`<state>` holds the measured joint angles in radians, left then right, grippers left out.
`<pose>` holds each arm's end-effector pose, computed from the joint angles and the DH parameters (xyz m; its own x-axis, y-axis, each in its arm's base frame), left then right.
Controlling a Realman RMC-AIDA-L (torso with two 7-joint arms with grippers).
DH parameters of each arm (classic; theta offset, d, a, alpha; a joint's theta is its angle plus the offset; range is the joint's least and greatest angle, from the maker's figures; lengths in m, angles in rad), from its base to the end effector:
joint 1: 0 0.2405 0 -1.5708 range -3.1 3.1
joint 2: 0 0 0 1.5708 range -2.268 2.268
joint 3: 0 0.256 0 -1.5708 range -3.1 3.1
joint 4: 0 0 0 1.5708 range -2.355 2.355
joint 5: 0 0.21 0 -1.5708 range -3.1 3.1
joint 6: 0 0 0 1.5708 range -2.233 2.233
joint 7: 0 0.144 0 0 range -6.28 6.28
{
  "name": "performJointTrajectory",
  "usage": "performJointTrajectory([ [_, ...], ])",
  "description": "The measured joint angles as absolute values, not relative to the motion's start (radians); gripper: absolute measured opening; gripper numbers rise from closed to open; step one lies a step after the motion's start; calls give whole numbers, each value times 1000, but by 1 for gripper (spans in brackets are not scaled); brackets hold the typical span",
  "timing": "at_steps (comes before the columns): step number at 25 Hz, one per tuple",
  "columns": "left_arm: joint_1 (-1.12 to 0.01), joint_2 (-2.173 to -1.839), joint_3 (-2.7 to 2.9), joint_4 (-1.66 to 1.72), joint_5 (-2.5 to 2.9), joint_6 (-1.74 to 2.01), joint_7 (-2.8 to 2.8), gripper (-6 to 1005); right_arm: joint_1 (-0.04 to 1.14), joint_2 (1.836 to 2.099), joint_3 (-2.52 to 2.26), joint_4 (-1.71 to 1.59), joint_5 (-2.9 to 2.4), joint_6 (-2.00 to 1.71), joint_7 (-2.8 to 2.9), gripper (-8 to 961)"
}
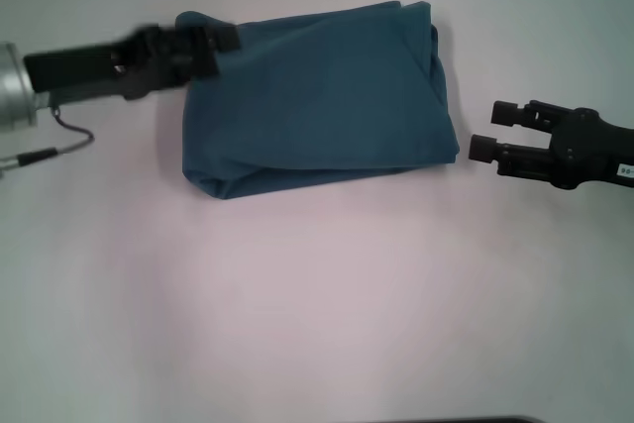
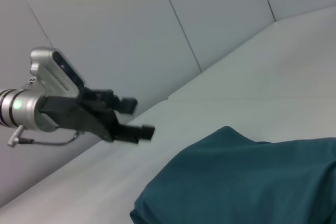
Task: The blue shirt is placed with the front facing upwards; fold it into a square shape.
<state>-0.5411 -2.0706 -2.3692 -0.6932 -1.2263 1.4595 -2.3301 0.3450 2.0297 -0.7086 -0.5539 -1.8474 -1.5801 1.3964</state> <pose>-0.2513 0.3509 0.0046 0.1222 0.8708 0.4762 0.9188 -0.2807 0.2776 0.3174 0.2786 0.0105 0.6174 -0.4882 -0.6168 -0.6674 -0.7401 -0.0823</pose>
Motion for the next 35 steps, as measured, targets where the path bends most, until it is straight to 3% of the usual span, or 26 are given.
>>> performJointTrajectory([
  [7, -565, -2032, -2291, -634, -1148, 1523, -2367, 676, 357, 2044, -717, -554, -1853, -1559, 1387, 852],
  [18, -572, -2046, -2291, -627, -1073, 1396, -2657, 675, 364, 2040, -716, -548, -1854, -1540, 1394, 852],
  [30, -573, -2027, -2362, -645, -1042, 1496, -2645, 675, 358, 2036, -712, -544, -1855, -1492, 1397, 852],
  [35, -582, -2042, -2418, -671, -1039, 1517, -2634, 675, 355, 2036, -698, -544, -1852, -1491, 1398, 852],
])
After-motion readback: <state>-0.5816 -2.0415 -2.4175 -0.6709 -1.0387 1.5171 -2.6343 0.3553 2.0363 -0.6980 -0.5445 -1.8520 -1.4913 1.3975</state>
